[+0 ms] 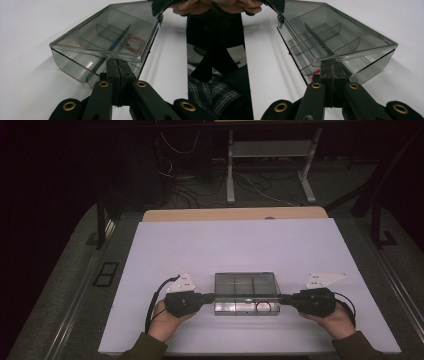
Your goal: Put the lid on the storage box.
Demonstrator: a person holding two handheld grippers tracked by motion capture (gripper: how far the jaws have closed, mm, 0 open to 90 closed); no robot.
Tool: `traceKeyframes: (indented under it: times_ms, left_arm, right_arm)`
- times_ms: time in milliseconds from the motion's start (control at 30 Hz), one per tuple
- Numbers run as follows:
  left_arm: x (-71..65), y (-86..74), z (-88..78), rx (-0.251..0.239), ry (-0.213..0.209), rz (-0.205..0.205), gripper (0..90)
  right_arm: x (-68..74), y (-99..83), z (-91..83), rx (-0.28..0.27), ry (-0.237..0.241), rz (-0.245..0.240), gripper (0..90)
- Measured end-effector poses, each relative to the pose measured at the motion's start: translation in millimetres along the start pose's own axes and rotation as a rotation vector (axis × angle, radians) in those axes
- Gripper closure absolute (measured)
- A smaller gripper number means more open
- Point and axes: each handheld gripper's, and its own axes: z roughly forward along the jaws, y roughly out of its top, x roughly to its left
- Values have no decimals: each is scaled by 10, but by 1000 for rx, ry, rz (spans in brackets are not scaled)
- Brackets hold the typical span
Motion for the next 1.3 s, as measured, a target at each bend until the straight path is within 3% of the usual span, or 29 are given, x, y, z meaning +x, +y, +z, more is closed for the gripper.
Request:
traceKeyframes:
  times_ms: [867,1100,1300]
  left_arm:
    - [56,-105,121,151,17,18,879]
    - [89,-103,51,130,46,5,836]
    - [114,-109,-29,81,69,-20,703]
  right_arm:
    - [-72,-103,100,129,-52,-15,892]
    - [-104,-108,62,108,-73,-3,873]
    - [-145,-135,-12,59,-94,19,727]
